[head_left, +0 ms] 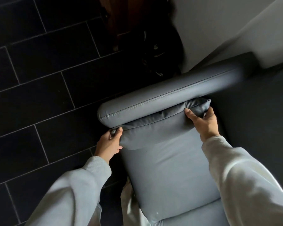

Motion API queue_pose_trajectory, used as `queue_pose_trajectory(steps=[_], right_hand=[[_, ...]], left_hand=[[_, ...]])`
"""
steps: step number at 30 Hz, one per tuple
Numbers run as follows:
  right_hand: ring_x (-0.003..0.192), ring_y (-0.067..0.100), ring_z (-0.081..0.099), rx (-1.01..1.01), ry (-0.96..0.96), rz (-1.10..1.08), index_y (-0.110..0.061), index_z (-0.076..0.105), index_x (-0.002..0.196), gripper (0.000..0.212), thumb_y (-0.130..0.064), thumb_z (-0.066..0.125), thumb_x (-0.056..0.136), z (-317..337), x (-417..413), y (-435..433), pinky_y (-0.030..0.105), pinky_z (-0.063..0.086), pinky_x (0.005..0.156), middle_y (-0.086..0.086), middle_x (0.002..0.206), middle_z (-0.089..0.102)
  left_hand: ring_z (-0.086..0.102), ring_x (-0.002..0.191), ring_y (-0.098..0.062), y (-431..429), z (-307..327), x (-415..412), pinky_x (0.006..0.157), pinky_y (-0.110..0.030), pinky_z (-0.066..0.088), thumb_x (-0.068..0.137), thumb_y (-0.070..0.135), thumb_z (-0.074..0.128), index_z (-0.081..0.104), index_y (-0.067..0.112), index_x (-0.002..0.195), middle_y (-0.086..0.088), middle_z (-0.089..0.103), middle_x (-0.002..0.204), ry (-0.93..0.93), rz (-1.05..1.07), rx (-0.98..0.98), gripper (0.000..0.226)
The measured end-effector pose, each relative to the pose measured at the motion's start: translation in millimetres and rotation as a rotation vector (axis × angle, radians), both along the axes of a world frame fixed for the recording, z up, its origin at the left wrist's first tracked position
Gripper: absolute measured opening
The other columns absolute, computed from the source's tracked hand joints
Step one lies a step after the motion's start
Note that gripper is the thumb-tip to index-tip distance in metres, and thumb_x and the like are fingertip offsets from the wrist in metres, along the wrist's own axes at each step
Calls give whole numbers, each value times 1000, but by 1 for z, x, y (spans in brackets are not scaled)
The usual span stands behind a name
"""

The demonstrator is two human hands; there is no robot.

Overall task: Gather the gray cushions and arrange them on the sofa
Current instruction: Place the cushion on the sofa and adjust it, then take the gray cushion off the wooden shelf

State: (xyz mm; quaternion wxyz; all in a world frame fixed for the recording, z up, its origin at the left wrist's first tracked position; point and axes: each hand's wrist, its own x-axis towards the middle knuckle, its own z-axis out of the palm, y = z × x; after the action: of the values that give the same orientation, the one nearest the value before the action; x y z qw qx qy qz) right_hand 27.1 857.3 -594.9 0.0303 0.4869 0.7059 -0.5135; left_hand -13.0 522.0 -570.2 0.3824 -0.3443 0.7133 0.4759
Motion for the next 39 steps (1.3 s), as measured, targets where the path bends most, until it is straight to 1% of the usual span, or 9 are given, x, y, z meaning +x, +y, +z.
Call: queue_pose_trajectory(steps=[3,5,7,10,13,15,23,31,39], right_hand=[[115,9,69,3,-28,-33,-37,58,133,106,-82,87,42,9,7,-12,42,52,106,-14,122,73],[131,7,57,-64,-74,-44,-35,36,154,131,-80,89,43,20,18,-31,36,42,115,-18,144,59],[132,0,45,-100,-150,-6,-40,16,160,144,-82,88,42,36,32,-58,25,34,110,-28,145,42],[136,19,49,-93,-322,142,-32,13,161,137,-81,83,53,61,46,-106,26,38,101,-9,149,50],[138,33,49,-39,-409,338,-12,31,153,106,-65,79,76,85,43,-151,34,40,107,12,152,52],[144,34,42,43,-382,450,-9,26,160,101,-61,71,86,110,30,-178,35,33,114,15,159,42],[158,36,1,421,-216,606,-33,5,165,96,-76,48,91,283,-33,-250,47,10,125,18,172,0],[158,35,-3,619,-175,509,-43,7,163,96,-89,36,83,470,-50,-281,55,3,125,15,173,-4],[158,35,-7,748,-90,500,-45,5,162,97,-92,30,81,571,-87,-319,57,-3,123,16,172,-7]], left_hand=[[67,115,-32,-9,9,3,99,-39,51,95,56,61,69,25,120,-6,73,120,146,-230,-166,41],[62,123,-29,-20,21,2,103,-37,46,90,64,60,64,26,133,-2,70,130,210,-357,-233,58],[55,132,-29,-32,33,-2,110,-42,42,87,71,58,53,26,146,-3,61,144,209,-448,-243,75],[41,144,-29,-52,57,-11,115,-45,35,87,76,53,40,30,155,-2,48,157,225,-598,-270,83],[31,151,-27,-72,87,-25,118,-45,29,89,74,51,30,32,160,0,34,165,253,-748,-291,85],[24,154,-25,-84,112,-35,120,-47,27,89,75,50,25,34,161,2,25,169,266,-841,-304,87],[-2,158,-32,-116,259,-80,121,-58,16,91,78,38,11,34,163,1,1,173,497,-1204,-489,89],[-13,157,-31,-136,440,-112,123,-60,3,86,84,33,4,37,163,4,-9,173,863,-1241,-502,94],[-19,156,-30,-178,558,-148,121,-62,-4,82,89,29,-3,41,161,5,-17,172,1087,-1148,-565,98]])
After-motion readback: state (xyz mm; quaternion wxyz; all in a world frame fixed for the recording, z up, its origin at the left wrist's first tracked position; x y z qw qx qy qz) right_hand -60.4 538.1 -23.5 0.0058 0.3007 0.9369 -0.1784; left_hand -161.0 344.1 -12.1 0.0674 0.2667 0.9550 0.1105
